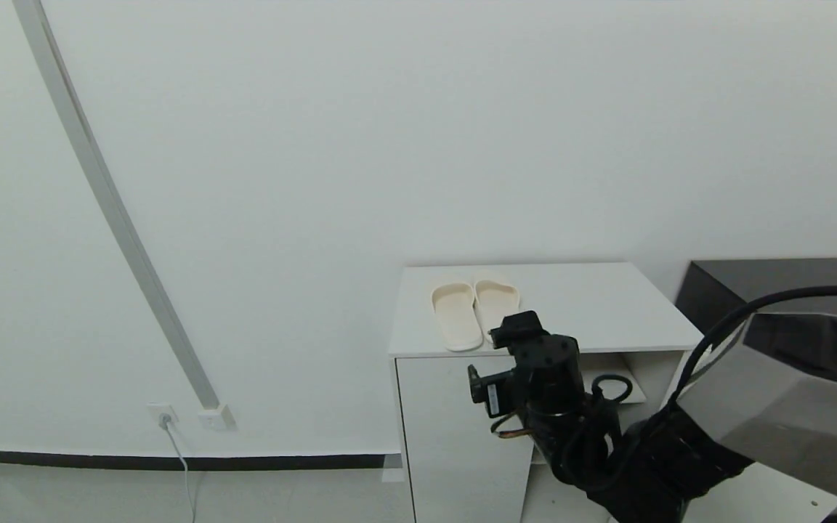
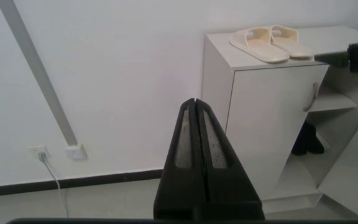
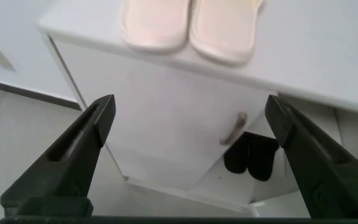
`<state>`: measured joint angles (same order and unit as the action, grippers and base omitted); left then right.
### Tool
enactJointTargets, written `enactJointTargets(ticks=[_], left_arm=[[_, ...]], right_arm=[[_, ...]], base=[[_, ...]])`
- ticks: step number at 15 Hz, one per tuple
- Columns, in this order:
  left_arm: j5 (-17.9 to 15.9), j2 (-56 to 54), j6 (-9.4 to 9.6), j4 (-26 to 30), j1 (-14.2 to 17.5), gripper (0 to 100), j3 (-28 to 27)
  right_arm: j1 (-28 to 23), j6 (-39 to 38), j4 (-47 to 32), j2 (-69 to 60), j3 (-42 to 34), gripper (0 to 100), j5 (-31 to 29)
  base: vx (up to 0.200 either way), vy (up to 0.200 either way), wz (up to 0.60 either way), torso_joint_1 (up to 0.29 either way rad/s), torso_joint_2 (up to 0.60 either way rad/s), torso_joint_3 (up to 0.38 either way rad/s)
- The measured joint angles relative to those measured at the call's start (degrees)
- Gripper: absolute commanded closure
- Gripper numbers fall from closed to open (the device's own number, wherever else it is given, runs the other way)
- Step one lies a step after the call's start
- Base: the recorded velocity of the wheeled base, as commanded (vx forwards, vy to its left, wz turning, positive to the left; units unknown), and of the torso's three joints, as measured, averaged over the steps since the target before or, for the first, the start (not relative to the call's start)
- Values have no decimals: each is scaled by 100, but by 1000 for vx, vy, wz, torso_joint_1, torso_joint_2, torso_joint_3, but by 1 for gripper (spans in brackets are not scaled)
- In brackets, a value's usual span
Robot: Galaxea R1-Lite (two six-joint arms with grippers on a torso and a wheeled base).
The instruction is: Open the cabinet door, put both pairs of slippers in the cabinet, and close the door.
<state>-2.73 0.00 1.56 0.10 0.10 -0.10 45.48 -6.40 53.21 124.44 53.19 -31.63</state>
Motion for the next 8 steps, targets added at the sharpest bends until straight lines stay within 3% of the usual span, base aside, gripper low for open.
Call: enactJointTargets(ticks=[4,5,8], left_arm=[[-6,0,18,0,-2,100,0],[-6,0,18,0,-2,100,0],[-5,0,10,0,0,100,0]], right_arm=[[162,-947,-2021,-421,985,0,20],[189,-1011,-2089,-482,1078,0,35],[208,-1033,-2083,-545,1108,0,41]], base=[[0,0,0,0,0,0],[0,0,0,0,0,0],[200,0,0,4,-2,-1]])
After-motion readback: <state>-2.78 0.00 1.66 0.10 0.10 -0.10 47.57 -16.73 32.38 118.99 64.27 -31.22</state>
